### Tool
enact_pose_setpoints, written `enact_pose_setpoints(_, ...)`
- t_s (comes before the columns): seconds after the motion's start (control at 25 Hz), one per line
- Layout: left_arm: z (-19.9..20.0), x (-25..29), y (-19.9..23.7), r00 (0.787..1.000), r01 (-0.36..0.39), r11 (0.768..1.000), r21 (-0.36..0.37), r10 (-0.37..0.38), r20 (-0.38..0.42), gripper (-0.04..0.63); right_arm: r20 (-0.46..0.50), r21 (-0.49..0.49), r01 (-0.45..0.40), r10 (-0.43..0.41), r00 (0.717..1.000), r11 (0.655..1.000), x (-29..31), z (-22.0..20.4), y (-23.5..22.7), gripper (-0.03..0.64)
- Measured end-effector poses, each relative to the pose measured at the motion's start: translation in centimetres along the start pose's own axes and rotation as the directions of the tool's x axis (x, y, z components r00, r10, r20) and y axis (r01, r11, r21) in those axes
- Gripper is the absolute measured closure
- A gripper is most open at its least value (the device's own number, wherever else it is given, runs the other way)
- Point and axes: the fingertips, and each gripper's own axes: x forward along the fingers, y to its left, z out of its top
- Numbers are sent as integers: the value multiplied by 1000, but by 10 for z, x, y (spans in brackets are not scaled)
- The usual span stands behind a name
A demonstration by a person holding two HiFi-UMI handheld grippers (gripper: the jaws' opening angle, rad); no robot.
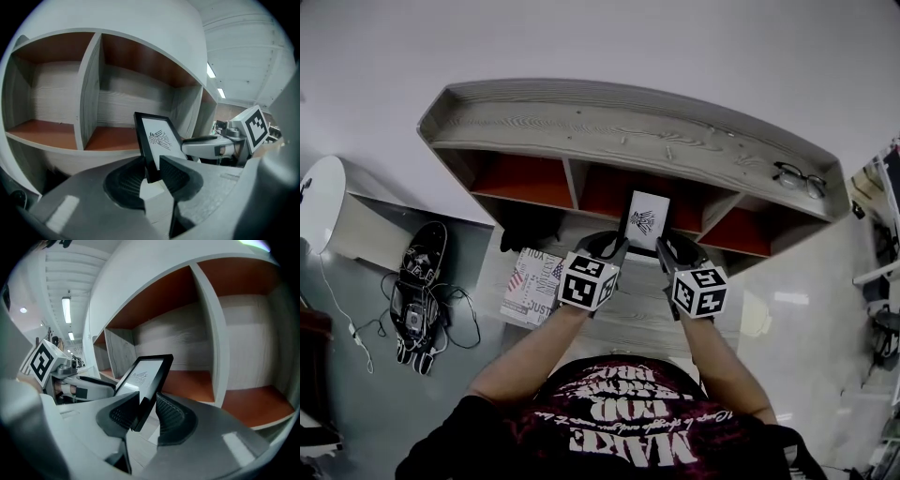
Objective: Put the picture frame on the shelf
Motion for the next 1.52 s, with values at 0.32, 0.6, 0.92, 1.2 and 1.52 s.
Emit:
enact_pose_setpoints(0.32, 25, 17, 17, 1000, -15, 999, -35, 15, 3, 491, -5, 41, -23, 23, 1000, 999, 26, 20, -17, 482)
enact_pose_setpoints(0.6, 32, 24, 27, 1000, -8, 994, -111, 8, 0, 491, 3, 92, -16, 16, 1000, 996, 39, 32, -24, 485)
enact_pose_setpoints(0.92, 40, 28, 29, 999, 26, 994, -109, -23, 31, 489, 8, 78, -12, 11, 1000, 997, 41, 33, -23, 443)
enact_pose_setpoints(1.2, 45, 10, 32, 996, 3, 998, -59, 2, 92, 489, 44, 32, 25, -26, 999, 999, 16, 34, -21, 460)
enact_pose_setpoints(1.52, 55, -48, 29, 978, -25, 1000, 18, 21, 209, 592, 160, -24, 59, -54, 986, 998, -34, 46, -5, 591)
